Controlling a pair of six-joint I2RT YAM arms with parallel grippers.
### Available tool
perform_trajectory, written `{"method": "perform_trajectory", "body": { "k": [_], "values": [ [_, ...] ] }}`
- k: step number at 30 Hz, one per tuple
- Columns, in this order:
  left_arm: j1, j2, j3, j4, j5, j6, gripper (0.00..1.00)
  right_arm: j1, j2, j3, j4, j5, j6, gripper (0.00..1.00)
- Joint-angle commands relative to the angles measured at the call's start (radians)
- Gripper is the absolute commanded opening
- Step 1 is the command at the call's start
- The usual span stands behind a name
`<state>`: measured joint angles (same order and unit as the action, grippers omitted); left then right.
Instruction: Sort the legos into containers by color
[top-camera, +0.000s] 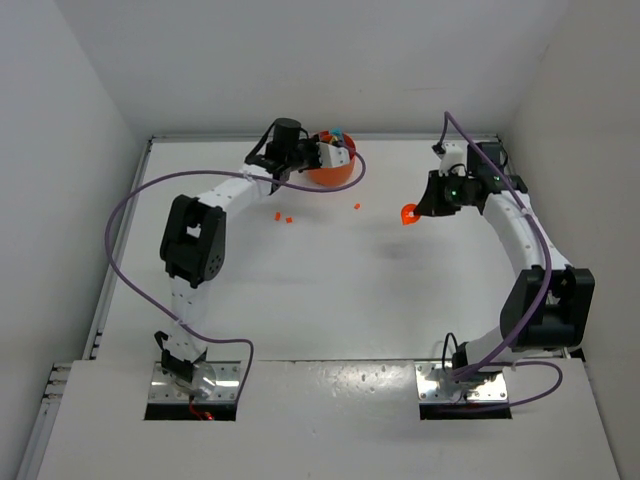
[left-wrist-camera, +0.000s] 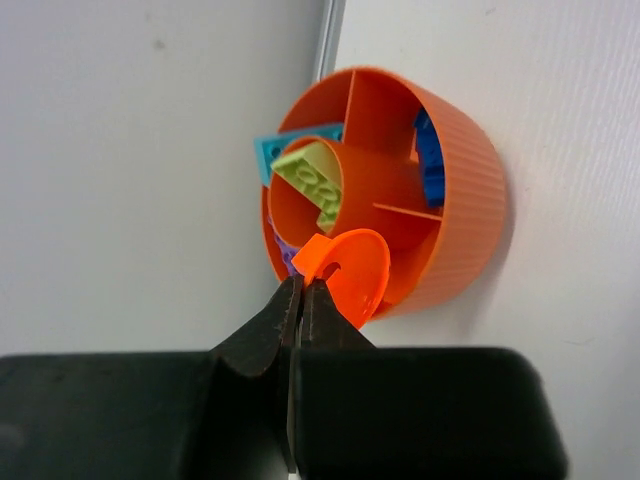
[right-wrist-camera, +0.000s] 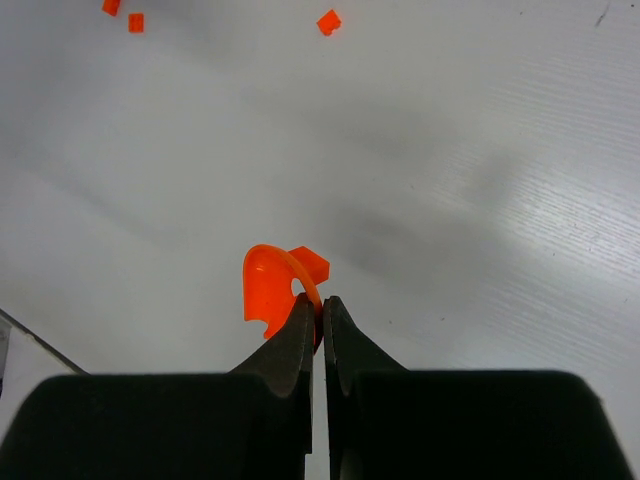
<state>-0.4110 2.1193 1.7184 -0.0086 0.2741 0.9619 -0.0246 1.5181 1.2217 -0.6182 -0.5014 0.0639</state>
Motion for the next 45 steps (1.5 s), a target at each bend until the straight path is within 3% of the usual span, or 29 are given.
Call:
{"method": "perform_trajectory", "body": {
  "k": [1, 6, 34, 40, 45],
  "values": [
    [0.012, -0.055, 0.069, 0.007, 0.149, 0.144, 0.00, -0.003, -0.012, -0.019, 0.043, -0.016, 0.020, 0.00],
    [0.012, -0.035, 0.087, -0.013, 0.172, 0.212, 0.00, -0.003, -0.012, -0.028, 0.052, -0.016, 0.020, 0.00],
    [0.031, 0.087, 0.107, 0.061, 0.163, 0.193, 0.00, -0.003, -0.030, -0.047, 0.071, -0.006, 0.031, 0.00],
    [0.040, 0.107, 0.107, 0.094, 0.140, 0.184, 0.05, -0.003, -0.012, -0.047, 0.071, -0.006, 0.031, 0.00],
    [0.040, 0.116, 0.107, 0.114, 0.140, 0.172, 0.17, -0.003, -0.003, -0.047, 0.071, -0.006, 0.031, 0.00]
  ]
}}
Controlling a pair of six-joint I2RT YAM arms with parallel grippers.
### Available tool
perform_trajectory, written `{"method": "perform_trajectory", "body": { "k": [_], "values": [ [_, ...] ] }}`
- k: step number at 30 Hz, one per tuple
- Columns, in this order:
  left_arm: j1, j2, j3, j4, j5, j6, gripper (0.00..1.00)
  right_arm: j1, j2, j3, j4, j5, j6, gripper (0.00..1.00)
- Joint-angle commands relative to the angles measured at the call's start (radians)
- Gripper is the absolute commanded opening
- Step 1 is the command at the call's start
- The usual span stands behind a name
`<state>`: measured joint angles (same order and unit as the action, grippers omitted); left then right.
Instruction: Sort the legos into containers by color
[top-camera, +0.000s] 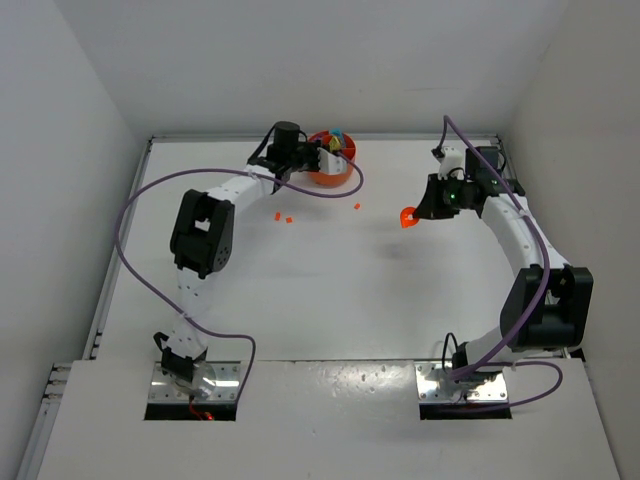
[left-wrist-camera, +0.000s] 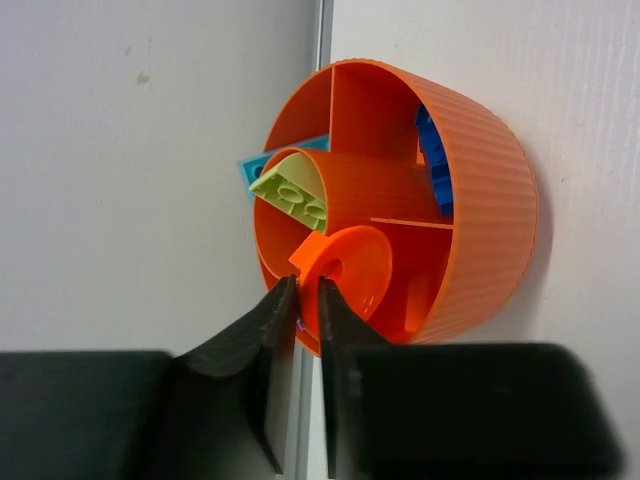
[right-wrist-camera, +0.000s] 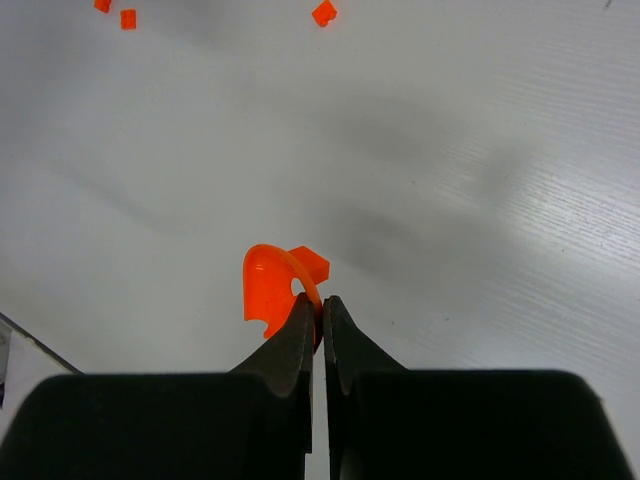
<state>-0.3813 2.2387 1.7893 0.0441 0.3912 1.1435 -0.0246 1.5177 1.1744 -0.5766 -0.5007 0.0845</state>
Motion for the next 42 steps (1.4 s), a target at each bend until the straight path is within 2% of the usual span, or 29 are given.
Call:
{"method": "perform_trajectory", "body": {
  "k": [1, 5, 6, 9, 15, 17, 18, 19, 21, 22, 24, 27, 30, 32, 34, 35, 36, 37, 39, 42],
  "values": [
    [0.019, -0.004, 0.036, 0.071, 0.014, -0.010, 0.22, -0.003, -0.002, 0.001, 0.029, -0.007, 0.011, 0.00],
    [0.019, -0.004, 0.036, 0.071, 0.014, -0.024, 0.34, -0.003, -0.002, 0.001, 0.029, -0.007, 0.011, 0.00],
    [0.019, -0.004, 0.036, 0.071, 0.014, -0.024, 0.41, -0.003, -0.002, 0.001, 0.029, -0.007, 0.011, 0.00],
    [0.019, -0.028, 0.025, 0.071, 0.034, -0.059, 0.44, -0.003, -0.002, 0.001, 0.029, -0.016, 0.020, 0.00],
    [0.028, -0.120, -0.010, 0.062, 0.054, -0.171, 0.44, 0.012, -0.002, 0.034, 0.029, -0.038, 0.011, 0.00],
    [0.039, -0.161, -0.021, 0.062, 0.038, -0.307, 0.44, 0.021, -0.002, 0.080, 0.029, -0.050, -0.002, 0.00],
    [0.053, -0.203, -0.021, 0.041, 0.019, -0.450, 0.44, 0.022, 0.016, 0.102, 0.020, -0.071, -0.002, 0.00],
    [0.068, -0.224, -0.021, 0.016, -0.006, -0.517, 0.46, 0.022, 0.031, 0.129, 0.011, -0.071, -0.002, 0.00],
    [0.088, -0.270, -0.021, -0.057, -0.069, -0.629, 0.46, 0.040, 0.094, 0.241, -0.021, -0.082, -0.025, 0.00],
    [0.099, -0.318, -0.033, -0.154, -0.089, -0.712, 0.46, 0.040, 0.116, 0.278, -0.034, -0.082, -0.046, 0.00],
    [0.110, -0.369, -0.071, -0.242, -0.190, -0.770, 0.39, 0.067, 0.163, 0.378, -0.045, -0.052, -0.064, 0.00],
    [0.119, -0.499, -0.236, -0.283, -0.325, -0.865, 0.28, 0.113, 0.199, 0.468, 0.023, 0.057, -0.065, 0.00],
    [0.130, -0.615, -0.410, -0.283, -0.380, -0.962, 0.28, 0.193, 0.242, 0.553, 0.099, 0.131, -0.095, 0.00],
    [0.139, -0.655, -0.503, -0.283, -0.362, -1.016, 0.31, 0.250, 0.323, 0.635, 0.126, 0.220, -0.159, 0.00],
    [0.162, -0.700, -0.545, -0.283, -0.338, -1.050, 0.38, 0.333, 0.418, 0.814, 0.077, 0.340, -0.201, 0.00],
    [0.197, -0.711, -0.577, -0.297, -0.268, -1.082, 0.48, 0.357, 0.531, 0.888, 0.014, 0.382, -0.231, 0.00],
    [0.222, -0.731, -0.594, -0.297, -0.229, -1.100, 0.87, 0.403, 0.580, 1.003, -0.005, 0.492, -0.244, 0.00],
    [0.245, -0.731, -0.608, -0.297, -0.198, -1.125, 0.99, 0.425, 0.611, 1.022, -0.005, 0.540, -0.262, 0.00],
    [0.317, -0.731, -0.633, -0.297, -0.126, -1.197, 1.00, 0.468, 0.640, 0.981, 0.090, 0.702, -0.319, 0.00],
    [0.378, -0.706, -0.633, -0.322, -0.133, -1.295, 1.00, 0.546, 0.683, 0.958, 0.179, 0.873, -0.328, 0.00]
  ]
}}
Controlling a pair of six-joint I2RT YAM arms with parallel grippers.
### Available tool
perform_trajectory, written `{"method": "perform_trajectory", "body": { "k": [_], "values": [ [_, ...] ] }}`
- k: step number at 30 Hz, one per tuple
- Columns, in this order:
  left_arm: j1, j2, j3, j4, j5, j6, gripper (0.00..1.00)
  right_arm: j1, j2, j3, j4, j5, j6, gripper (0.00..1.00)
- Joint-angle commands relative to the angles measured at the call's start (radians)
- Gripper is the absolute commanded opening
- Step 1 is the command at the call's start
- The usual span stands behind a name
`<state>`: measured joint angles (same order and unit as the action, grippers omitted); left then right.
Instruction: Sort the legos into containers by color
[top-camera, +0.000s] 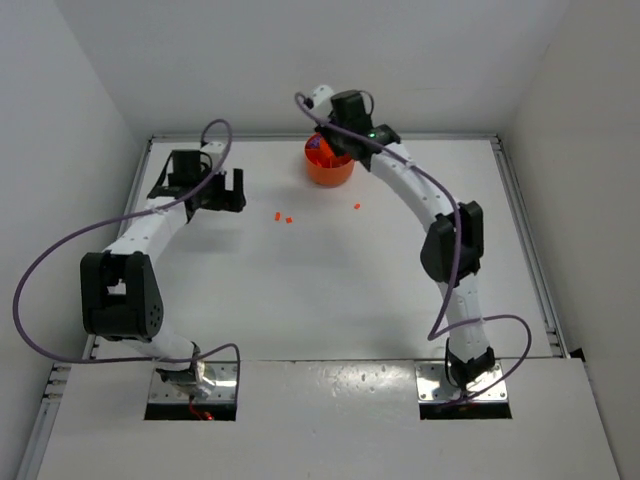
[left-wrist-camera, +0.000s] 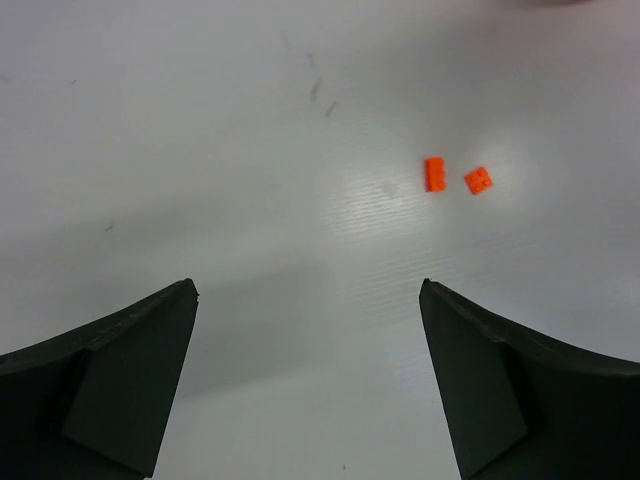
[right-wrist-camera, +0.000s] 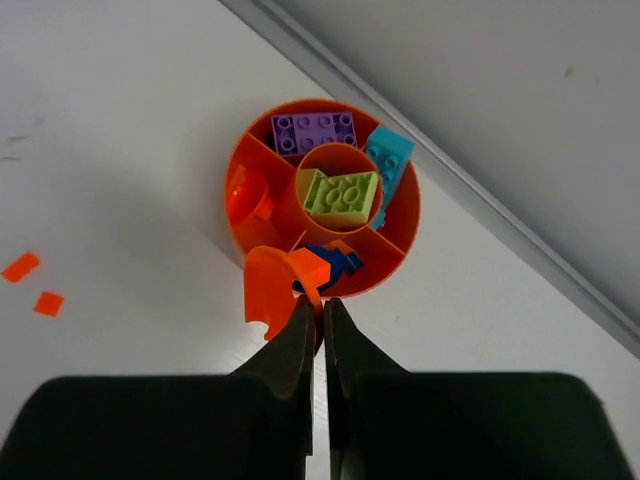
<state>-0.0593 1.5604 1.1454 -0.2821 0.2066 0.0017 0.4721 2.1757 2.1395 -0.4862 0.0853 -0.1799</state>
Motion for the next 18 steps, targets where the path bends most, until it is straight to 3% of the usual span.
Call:
{"method": "perform_trajectory", "body": {
  "k": [1, 9, 18],
  "values": [
    [0.068, -0.028, 0.001, 0.004, 0.051, -0.172, 1.00, 0.060, 0.036, -0.007, 0.109, 0.315, -0.064, 0.00],
    [0.124, -0.037, -0.108, 0.050, 0.031, -0.230, 1.00, 0.125, 0.148, -0.049, 0.381, 0.574, -0.160, 0.00],
    [0.133, -0.023, -0.187, 0.063, 0.096, -0.198, 1.00, 0.154, 0.210, -0.039, 0.445, 0.547, -0.214, 0.00]
  ]
}}
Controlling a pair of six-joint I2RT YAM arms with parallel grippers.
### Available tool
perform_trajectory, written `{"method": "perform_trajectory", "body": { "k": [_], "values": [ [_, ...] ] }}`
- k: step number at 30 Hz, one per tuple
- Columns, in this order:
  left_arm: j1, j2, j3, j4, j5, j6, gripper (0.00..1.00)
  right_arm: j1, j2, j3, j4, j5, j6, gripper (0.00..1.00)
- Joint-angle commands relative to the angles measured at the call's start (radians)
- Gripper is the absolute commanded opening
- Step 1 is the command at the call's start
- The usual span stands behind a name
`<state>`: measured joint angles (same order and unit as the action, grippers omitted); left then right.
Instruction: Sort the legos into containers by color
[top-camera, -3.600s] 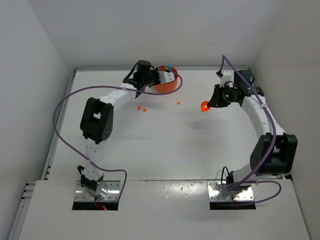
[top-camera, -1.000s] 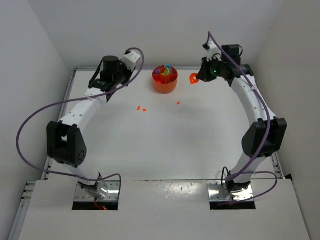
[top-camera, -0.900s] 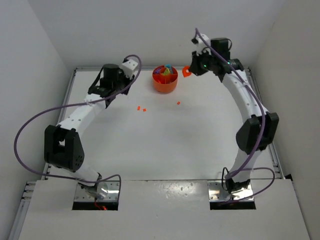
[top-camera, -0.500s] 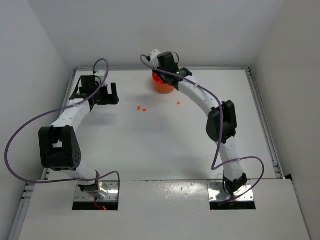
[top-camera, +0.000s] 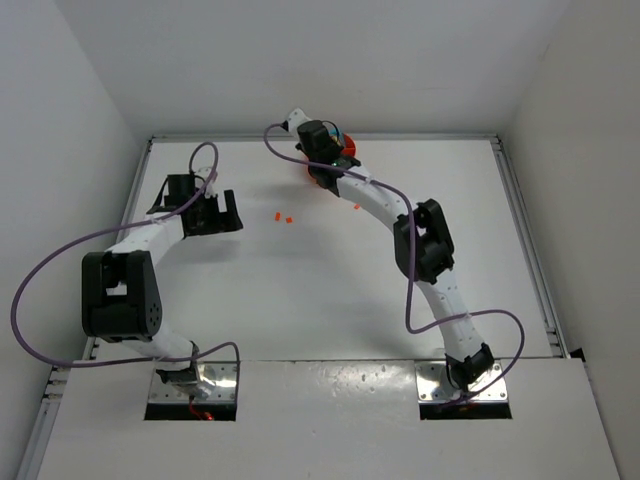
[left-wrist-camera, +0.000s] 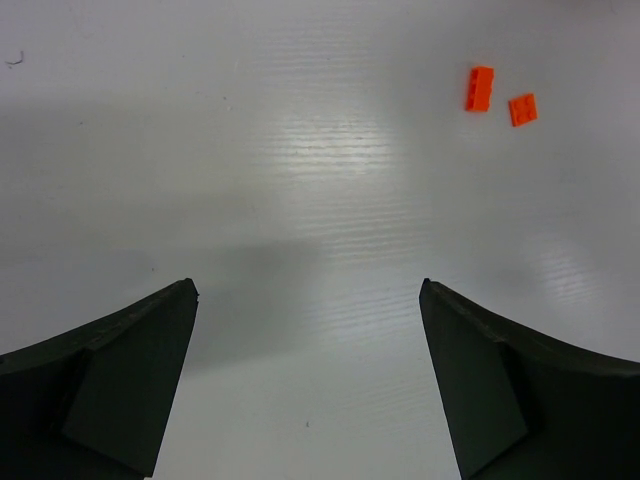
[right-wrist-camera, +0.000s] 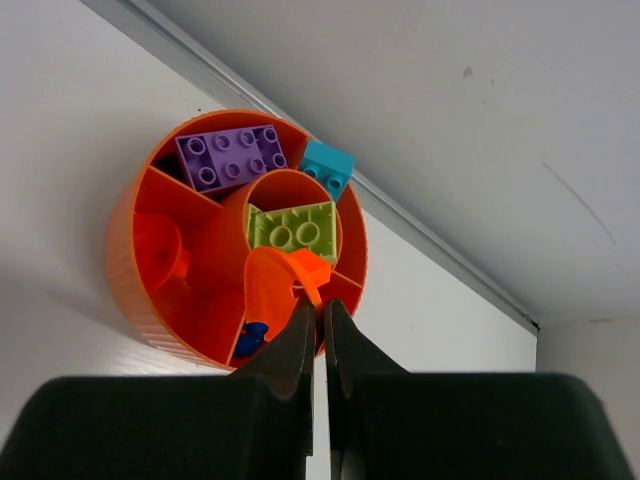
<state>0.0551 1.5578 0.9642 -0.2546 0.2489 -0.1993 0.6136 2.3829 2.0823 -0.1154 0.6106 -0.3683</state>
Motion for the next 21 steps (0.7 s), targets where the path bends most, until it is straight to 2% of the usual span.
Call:
{"method": "perform_trajectory", "body": {
  "k": [1, 13, 17, 20, 21],
  "values": [
    [0.019, -0.007, -0.005, 0.025, 0.067, 0.003, 1.00, 0.021, 0.002, 0.018, 0.074, 0.012, -0.026, 0.00],
    [0.028, 0.025, 0.013, 0.015, 0.078, 0.032, 1.00, 0.031, 0.065, 0.078, 0.056, 0.002, -0.035, 0.00],
    [0.028, 0.025, 0.013, 0.015, 0.078, 0.032, 1.00, 0.031, 0.085, 0.078, 0.056, 0.002, -0.044, 0.09],
    [0.028, 0.025, 0.013, 0.015, 0.078, 0.032, 1.00, 0.031, 0.085, 0.078, 0.056, 0.012, -0.044, 0.22],
    [0.028, 0.025, 0.013, 0.015, 0.078, 0.032, 1.00, 0.031, 0.085, 0.078, 0.056, 0.012, -0.044, 0.30]
  ]
}}
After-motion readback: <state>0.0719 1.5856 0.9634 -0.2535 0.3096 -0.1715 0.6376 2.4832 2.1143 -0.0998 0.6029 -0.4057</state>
